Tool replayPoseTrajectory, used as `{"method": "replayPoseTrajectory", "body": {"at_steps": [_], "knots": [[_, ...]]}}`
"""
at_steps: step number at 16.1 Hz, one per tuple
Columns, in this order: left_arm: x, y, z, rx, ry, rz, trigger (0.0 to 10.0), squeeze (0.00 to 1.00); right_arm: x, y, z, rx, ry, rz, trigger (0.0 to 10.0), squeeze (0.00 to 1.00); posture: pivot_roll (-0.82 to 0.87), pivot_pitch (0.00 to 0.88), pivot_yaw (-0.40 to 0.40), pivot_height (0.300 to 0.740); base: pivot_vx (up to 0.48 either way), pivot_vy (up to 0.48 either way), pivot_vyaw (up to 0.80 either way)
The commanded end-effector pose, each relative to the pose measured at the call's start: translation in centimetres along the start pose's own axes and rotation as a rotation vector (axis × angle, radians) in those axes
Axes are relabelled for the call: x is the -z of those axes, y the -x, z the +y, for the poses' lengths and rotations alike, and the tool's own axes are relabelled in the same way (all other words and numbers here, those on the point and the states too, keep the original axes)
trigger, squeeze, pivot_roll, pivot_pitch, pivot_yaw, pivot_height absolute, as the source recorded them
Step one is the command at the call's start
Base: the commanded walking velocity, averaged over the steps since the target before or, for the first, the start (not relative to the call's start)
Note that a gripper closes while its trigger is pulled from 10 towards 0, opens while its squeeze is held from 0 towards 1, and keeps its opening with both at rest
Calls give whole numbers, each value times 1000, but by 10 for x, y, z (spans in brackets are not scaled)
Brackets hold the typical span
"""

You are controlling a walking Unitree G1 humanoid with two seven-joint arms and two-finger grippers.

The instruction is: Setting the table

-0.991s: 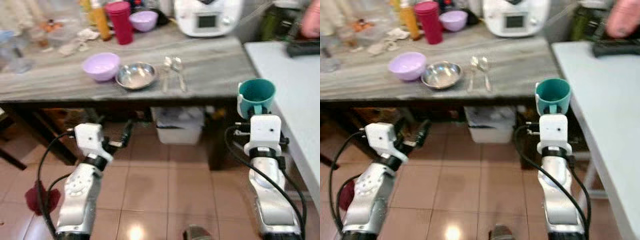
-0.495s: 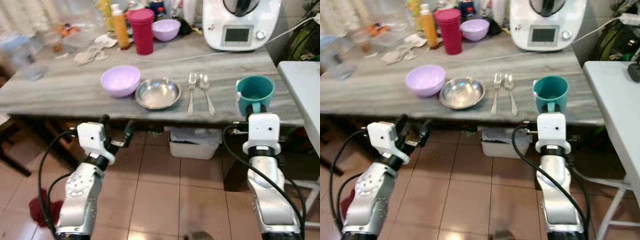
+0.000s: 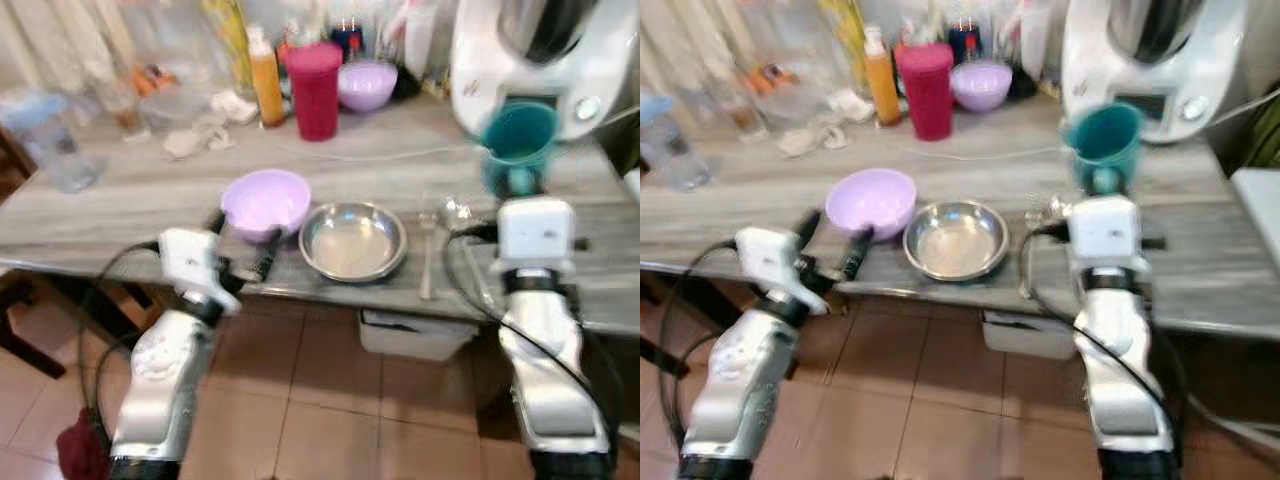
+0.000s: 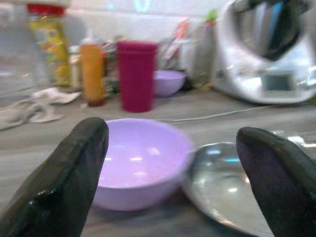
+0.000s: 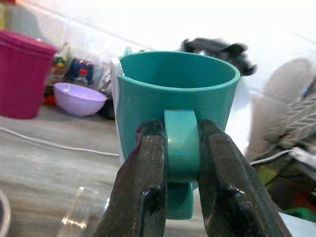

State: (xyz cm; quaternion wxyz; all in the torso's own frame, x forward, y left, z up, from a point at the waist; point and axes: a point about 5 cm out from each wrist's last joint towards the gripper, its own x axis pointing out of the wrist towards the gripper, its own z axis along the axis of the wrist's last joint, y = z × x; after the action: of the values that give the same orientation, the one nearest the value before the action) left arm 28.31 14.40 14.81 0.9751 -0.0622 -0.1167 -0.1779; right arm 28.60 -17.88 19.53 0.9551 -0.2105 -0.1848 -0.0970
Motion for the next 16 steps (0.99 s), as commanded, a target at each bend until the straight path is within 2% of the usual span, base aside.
{"method": "replayPoseTrajectory", "body": {"at_steps": [1, 2, 3, 8, 13, 16], "knots": [[-2, -1, -5, 22, 12, -4, 10000, 0, -3, -2, -6, 16, 20, -22, 10000, 0, -185, 117, 80, 740, 465, 0, 0], [-3, -1, -6, 7, 42, 1, 10000, 0, -4, -1, -5, 9, 28, -28, 10000, 0, -185, 118, 77, 740, 465, 0, 0], [-8, 1, -11, 42, 44, -18, 10000, 0, -4, -1, -4, 3, 23, -25, 10000, 0, -183, 121, 74, 740, 0, 0, 0], [-13, 16, -7, 183, -3, 18, 10000, 0, -6, -3, -4, -25, 11, -31, 10000, 0, -184, 127, 62, 740, 0, 0, 0], [-12, 30, -8, 383, -26, 98, 10000, 0, -6, -12, -7, -54, -134, 0, 10000, 0, -185, 133, 58, 740, 0, 0, 0], [-12, 31, -9, 443, -19, 123, 10000, 0, -2, -18, -2, -139, -230, 40, 10000, 0, -189, 138, 59, 740, 0, 0, 0]]}}
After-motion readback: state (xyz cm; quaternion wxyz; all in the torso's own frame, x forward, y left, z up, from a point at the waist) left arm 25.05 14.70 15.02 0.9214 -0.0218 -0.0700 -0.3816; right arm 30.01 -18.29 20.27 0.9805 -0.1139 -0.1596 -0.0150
